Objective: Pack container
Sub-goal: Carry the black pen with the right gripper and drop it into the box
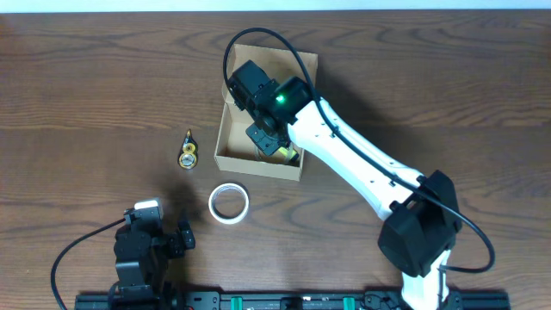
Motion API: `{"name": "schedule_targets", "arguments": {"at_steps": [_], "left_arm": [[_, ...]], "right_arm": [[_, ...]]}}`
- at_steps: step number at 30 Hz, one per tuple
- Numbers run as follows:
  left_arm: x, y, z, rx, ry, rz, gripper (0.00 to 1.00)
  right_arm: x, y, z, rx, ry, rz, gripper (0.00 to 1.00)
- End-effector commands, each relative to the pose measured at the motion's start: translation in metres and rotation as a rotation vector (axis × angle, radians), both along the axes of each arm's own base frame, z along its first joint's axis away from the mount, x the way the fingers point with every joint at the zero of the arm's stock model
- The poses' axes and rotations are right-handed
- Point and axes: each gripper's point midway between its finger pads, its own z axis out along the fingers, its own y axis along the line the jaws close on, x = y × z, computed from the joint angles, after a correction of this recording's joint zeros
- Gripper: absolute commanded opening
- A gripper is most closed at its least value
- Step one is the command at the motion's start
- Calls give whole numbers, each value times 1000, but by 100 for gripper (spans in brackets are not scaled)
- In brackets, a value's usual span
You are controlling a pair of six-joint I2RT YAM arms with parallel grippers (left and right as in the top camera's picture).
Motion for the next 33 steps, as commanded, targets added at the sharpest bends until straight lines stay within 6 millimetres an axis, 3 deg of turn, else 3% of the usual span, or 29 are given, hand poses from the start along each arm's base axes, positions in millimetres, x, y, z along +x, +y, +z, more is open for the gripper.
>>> {"name": "schedule_targets", "arguments": {"at_steps": [1, 16, 24, 33], "left_arm": [[-2, 0, -8, 11, 20, -7, 95], [-2, 0, -8, 11, 20, -7, 95], [-2, 0, -8, 11, 20, -7, 96], [-2, 0, -8, 11, 20, -7, 95]], "right_arm": [[6, 1, -3, -2, 3, 9, 1], [3, 5, -43, -54, 82, 75, 1], [8, 9, -43, -42, 65, 85, 21], [11, 12, -42, -30, 49, 84, 22]]}}
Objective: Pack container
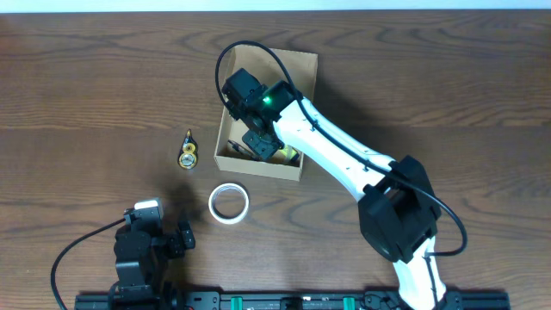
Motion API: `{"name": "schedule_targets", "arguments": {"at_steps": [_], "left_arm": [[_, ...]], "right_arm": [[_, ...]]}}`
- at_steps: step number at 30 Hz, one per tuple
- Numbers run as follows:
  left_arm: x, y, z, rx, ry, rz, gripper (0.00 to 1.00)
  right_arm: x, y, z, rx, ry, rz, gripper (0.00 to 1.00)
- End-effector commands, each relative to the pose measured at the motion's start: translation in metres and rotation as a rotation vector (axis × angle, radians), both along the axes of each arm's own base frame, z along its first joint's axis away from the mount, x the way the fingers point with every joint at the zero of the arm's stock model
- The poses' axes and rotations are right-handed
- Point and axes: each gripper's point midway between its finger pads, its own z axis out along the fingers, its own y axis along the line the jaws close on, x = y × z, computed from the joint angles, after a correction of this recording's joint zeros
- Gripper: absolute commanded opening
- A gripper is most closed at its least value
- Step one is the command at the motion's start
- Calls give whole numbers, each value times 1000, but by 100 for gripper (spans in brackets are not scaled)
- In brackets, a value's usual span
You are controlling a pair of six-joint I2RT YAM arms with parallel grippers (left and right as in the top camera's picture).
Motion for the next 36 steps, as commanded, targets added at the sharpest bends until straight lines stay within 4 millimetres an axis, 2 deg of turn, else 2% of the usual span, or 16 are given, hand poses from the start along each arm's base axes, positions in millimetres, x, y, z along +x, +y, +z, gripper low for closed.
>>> {"name": "schedule_targets", "arguments": {"at_steps": [1, 2, 4, 6, 8, 9, 14, 18, 20, 24, 27, 29, 33, 36], "left_arm": [[-2, 0, -8, 11, 20, -7, 95], [-2, 0, -8, 11, 20, -7, 95], [-2, 0, -8, 11, 20, -7, 96], [-2, 0, -8, 11, 20, -7, 95], [-2, 0, -8, 11, 20, -7, 95], [-2, 0, -8, 11, 21, -7, 96], [-2, 0, -8, 11, 20, -7, 96], [-2, 0, -8, 11, 21, -7, 96], [-2, 0, -8, 11, 20, -7, 95], [-2, 0, -8, 11, 20, -7, 95], [-2, 0, -8, 11, 20, -7, 95], [-2, 0, -8, 11, 20, -7, 95], [-2, 0, -8, 11, 20, -7, 95], [-2, 0, -8, 11, 20, -7, 95]], "right_arm": [[9, 2, 5, 19, -22, -1, 24], [12, 2, 6, 18, -36, -3, 26], [16, 3, 8, 18, -56, -6, 38], [18, 4, 12, 24, -66, -7, 59], [19, 6, 18, 31, -73, -7, 88], [20, 6, 22, 34, -77, -7, 98], [23, 10, 68, 111, -159, -8, 99], [13, 10, 118, 217, -211, 4, 99], [7, 4, 150, 265, -257, 4, 99], [-11, -23, 189, 298, -291, -18, 99], [-20, -48, 205, 320, -304, -58, 99], [-28, -74, 214, 351, -336, -102, 99], [-44, -110, 213, 396, -382, -194, 99], [-64, -141, 207, 447, -442, -267, 99]]}}
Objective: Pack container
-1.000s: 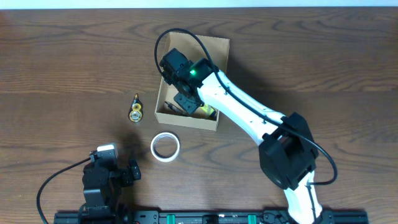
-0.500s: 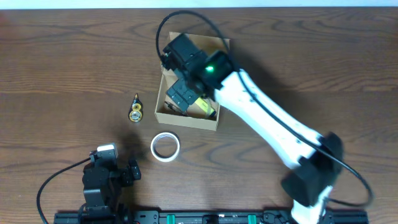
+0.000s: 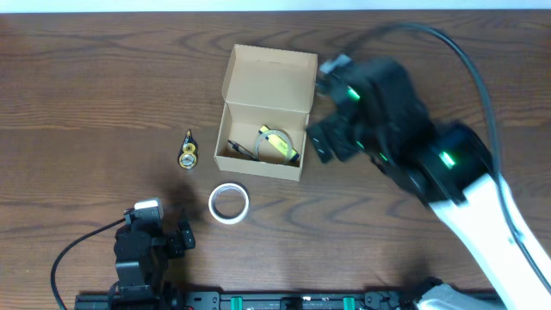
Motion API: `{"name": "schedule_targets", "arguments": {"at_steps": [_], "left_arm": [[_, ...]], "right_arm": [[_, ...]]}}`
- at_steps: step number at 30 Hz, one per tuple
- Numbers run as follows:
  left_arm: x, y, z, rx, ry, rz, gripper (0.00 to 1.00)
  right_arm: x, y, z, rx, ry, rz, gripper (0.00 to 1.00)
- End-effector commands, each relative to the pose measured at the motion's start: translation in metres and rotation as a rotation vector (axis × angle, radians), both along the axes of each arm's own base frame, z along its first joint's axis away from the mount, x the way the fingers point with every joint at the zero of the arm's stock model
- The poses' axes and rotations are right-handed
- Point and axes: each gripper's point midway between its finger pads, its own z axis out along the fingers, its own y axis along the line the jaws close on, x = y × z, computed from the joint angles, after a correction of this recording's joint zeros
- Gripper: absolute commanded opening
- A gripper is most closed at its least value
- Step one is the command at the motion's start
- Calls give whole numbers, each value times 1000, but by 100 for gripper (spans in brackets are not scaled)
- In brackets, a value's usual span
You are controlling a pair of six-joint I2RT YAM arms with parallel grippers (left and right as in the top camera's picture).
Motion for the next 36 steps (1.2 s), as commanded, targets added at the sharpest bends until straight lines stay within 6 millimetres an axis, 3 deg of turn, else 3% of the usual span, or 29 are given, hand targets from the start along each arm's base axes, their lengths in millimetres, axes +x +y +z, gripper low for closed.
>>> {"name": "schedule_targets", "arguments": {"at_steps": [1, 7, 10, 13, 17, 19, 23, 29, 36], "left_arm": [[-2, 0, -8, 10, 21, -7, 95], [-2, 0, -8, 10, 22, -7, 96], [-2, 0, -8, 10, 21, -7, 95], [-2, 0, -8, 10, 21, -7, 95], [-2, 0, -8, 10, 21, -7, 95], [-2, 0, -8, 10, 21, -7, 95], [-2, 0, -8, 10, 21, -7, 95], [-2, 0, -8, 10, 21, -7, 95], [-2, 0, -8, 10, 21, -7, 95]], "right_arm": [[-22, -29, -5, 79, -26, -88, 99], [-78, -101, -26, 163, -94, -347, 99], [-101, -117, -32, 168, -123, -355, 99], [-109, -128, -41, 136, -123, -387, 99], [-121, -168, -46, 76, -156, -584, 99], [-130, -176, -43, 88, -188, -594, 99], [-151, -181, -55, 123, -236, -539, 99], [-144, -167, -69, 135, -360, -400, 99], [-113, -178, -108, 113, -368, -528, 99]]}}
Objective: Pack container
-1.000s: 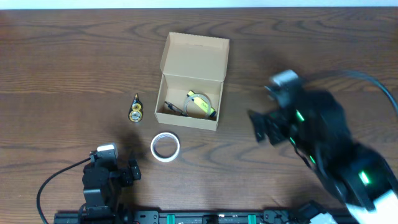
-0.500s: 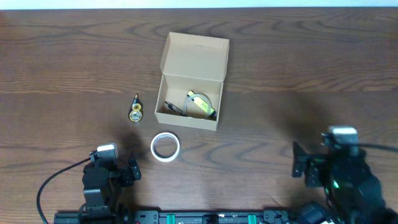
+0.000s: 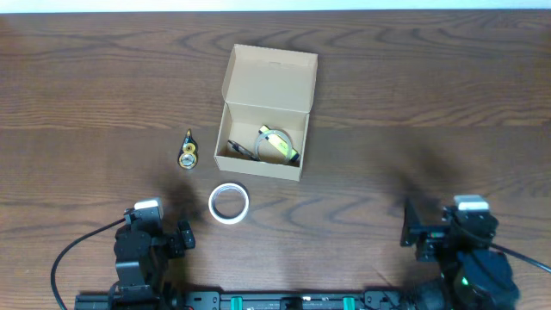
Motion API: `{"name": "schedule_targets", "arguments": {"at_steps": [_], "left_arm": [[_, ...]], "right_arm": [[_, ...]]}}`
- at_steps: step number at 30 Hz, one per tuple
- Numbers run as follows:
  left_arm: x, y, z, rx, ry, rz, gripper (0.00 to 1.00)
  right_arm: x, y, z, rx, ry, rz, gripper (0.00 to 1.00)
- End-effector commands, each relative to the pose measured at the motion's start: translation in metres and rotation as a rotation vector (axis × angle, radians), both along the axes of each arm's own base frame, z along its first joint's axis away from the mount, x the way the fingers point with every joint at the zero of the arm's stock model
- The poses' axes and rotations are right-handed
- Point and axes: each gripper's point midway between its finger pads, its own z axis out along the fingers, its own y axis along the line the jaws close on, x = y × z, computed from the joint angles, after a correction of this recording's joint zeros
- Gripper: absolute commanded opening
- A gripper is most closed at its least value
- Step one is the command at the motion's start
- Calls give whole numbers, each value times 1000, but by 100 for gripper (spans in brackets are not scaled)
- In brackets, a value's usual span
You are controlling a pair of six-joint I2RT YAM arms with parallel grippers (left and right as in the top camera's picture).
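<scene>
An open cardboard box (image 3: 268, 77) stands at mid-table with its lid folded back. Inside it lie a yellow and white item (image 3: 277, 145) and a dark cable-like piece (image 3: 236, 150). Left of the box rests a small yellow and black object (image 3: 187, 156). A white tape roll (image 3: 229, 203) lies in front of the box. My left gripper (image 3: 184, 236) is folded back at the near left edge. My right gripper (image 3: 408, 232) is folded back at the near right edge. Both are far from the box, and their fingers are too small to read.
The wooden table (image 3: 413, 103) stretches around the box. A black rail (image 3: 275, 301) runs along the near edge between the two arm bases.
My right arm was raised just right of the box; now it is folded at the near right edge. The box contents and the loose items have not moved.
My right gripper was down inside the box over the yellow item, then still in the box a little further left. Then it was out, right of the box, with the yellow item left inside. Now it rests at the near edge. The left arm never moved.
</scene>
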Motion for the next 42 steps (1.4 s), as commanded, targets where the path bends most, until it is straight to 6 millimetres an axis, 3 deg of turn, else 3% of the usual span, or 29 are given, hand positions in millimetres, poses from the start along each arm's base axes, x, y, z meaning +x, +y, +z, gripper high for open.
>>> {"name": "schedule_targets", "arguments": {"at_steps": [1, 7, 12, 21, 42], "left_arm": [[-2, 0, -8, 11, 20, -7, 95], [-2, 0, -8, 11, 20, -7, 95], [-2, 0, -8, 11, 20, -7, 95], [-2, 0, -8, 11, 20, -7, 95], [-2, 0, -8, 11, 20, -7, 95]], "right_arm": [[9, -6, -18, -16, 12, -35, 99], [18, -20, -56, 25, 37, -119, 99], [16, -25, -70, 38, 19, -148, 99], [16, -3, -119, 86, 137, -39, 99], [15, -3, -121, 58, 148, -19, 99]]}}
